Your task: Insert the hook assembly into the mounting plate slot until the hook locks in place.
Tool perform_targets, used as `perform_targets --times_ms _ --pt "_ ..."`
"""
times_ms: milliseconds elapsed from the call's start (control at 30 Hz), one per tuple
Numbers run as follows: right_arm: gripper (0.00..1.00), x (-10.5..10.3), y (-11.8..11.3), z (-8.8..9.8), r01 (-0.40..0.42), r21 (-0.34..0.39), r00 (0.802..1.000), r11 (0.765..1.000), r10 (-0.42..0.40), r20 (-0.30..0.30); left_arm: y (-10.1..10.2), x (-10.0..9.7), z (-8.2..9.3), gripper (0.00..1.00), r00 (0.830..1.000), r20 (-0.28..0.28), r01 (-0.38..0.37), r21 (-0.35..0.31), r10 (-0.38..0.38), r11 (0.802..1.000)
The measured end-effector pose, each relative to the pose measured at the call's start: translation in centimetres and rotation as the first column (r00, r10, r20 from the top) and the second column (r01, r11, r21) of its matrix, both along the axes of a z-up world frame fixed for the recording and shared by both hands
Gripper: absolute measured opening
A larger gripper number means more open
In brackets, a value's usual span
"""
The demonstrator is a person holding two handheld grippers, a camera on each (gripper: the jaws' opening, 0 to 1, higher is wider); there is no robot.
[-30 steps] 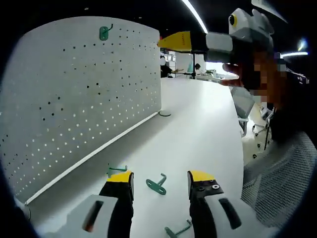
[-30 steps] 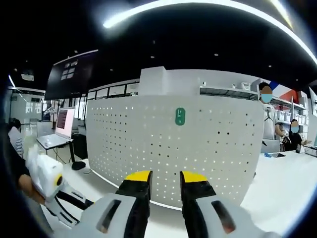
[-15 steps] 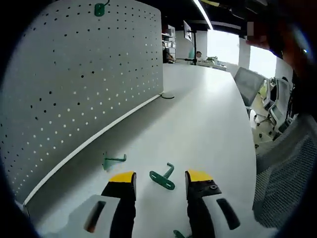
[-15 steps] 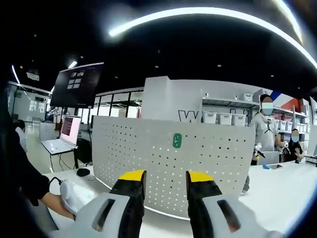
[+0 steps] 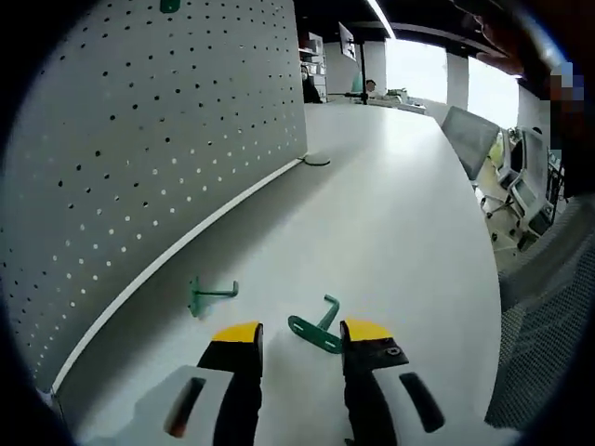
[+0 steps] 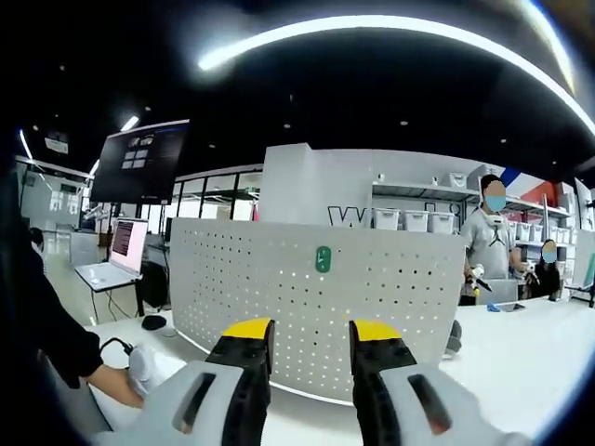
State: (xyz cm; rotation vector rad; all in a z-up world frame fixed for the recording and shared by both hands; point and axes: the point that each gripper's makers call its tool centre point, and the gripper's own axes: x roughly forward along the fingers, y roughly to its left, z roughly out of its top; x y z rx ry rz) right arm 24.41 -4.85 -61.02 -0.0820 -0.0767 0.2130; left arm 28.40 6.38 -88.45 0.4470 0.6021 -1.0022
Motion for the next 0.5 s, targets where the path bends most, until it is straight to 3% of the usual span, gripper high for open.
perform_targets --times_ms 300,500 --pt "0.3 0.1 0.2 -0.5 -0.007 0.005 1.0 1.0 0.007 -0.011 2.0 1.2 -0.2 0.3 0.999 0.034 -0.032 0.048 0.03 0.998" --pt "0.3 0.1 0.0 -0.8 -0.003 0.004 1.0 1.0 0.003 -0.018 0.7 0.9 0.8 0.26 0.999 0.039 -0.001 -0.008 0.001 1.0"
